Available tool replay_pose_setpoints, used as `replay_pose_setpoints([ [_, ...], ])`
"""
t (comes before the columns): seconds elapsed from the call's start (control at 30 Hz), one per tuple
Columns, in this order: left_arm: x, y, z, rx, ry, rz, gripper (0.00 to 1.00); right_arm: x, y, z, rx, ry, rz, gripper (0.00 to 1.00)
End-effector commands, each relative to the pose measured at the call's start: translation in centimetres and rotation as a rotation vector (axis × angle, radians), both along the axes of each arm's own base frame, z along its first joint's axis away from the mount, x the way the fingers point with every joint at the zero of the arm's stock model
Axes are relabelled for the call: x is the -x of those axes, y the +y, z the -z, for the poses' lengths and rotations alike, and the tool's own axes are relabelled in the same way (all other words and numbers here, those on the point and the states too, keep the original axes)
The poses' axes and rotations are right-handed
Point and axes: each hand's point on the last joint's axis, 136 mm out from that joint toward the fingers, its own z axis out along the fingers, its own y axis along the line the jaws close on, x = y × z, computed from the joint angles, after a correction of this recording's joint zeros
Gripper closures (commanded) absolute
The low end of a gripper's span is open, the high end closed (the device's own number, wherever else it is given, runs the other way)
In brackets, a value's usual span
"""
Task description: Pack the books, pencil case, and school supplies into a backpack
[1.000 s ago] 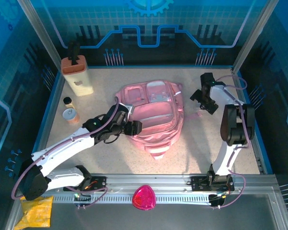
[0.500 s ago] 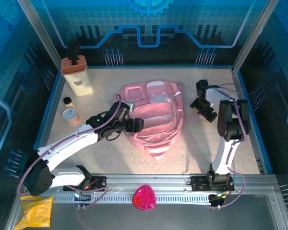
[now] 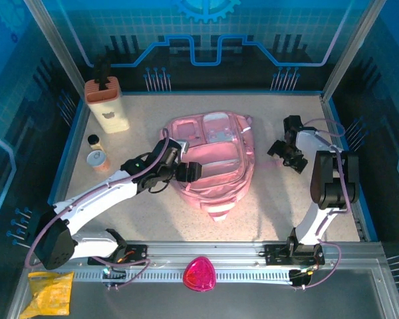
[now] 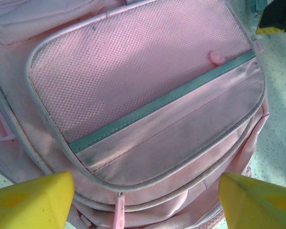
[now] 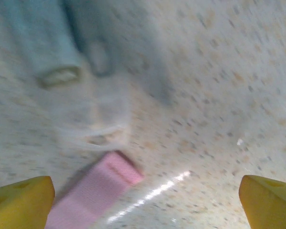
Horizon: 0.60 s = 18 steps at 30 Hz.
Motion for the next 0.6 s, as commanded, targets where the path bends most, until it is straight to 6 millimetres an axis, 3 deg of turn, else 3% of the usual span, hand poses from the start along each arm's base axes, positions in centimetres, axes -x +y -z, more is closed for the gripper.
replay_pose_setpoints([
  [0.0, -1.1, -0.3, -1.3, 0.028, -0.029, -0.029, 0.21, -2.1, 0.9, -0.5, -0.029, -0.039, -0.079, 0.00],
  [0.07, -1.3, -0.2, -1.2, 0.019, -0.025, -0.036, 0.21, -2.9, 1.4, 0.2, -0.057, -0.037, -0.091, 0.00],
  [0.27, -1.6, -0.1, -1.0, 0.012, -0.012, -0.060, 0.20, -3.8, 0.2, 1.0, 0.001, 0.019, -0.103, 0.00],
  [0.57, -2.8, -0.7, -1.3, 0.000, -0.016, -0.060, 0.19, -4.1, 0.2, 2.6, -0.085, 0.038, -0.167, 0.26],
])
